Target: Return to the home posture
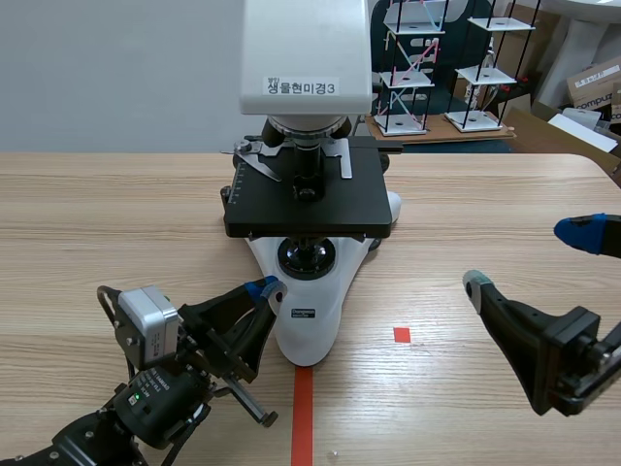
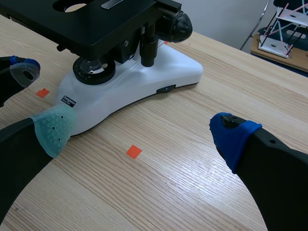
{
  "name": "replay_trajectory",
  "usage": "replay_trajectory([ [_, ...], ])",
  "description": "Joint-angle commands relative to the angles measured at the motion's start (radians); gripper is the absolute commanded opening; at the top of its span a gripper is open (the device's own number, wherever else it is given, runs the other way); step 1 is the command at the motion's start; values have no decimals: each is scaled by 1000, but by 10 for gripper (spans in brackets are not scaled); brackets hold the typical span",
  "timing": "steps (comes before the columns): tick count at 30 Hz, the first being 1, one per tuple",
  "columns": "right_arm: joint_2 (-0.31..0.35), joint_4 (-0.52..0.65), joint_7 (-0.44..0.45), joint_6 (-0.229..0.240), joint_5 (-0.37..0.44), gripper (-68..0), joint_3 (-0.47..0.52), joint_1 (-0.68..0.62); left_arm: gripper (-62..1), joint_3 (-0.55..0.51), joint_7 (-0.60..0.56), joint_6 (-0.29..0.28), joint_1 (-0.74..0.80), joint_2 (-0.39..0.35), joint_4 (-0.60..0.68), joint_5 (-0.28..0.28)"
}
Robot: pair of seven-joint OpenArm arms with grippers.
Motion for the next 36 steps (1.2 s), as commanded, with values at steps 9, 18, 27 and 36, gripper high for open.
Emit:
replay_trajectory([
  [9, 5, 5, 15, -4, 7, -67, 9, -2, -563, -4, 43, 2, -5, 2, 8, -3],
  [18, 5, 5, 15, -4, 7, -67, 9, -2, -562, -4, 16, 2, -3, 1, 8, -3],
  [27, 5, 5, 16, -4, 7, -67, 9, -2, -562, -5, -6, 9, 53, -42, 55, -3],
  [36, 5, 5, 16, -4, 7, -67, 9, -2, -243, -12, 174, -1, 202, -178, 326, -47],
])
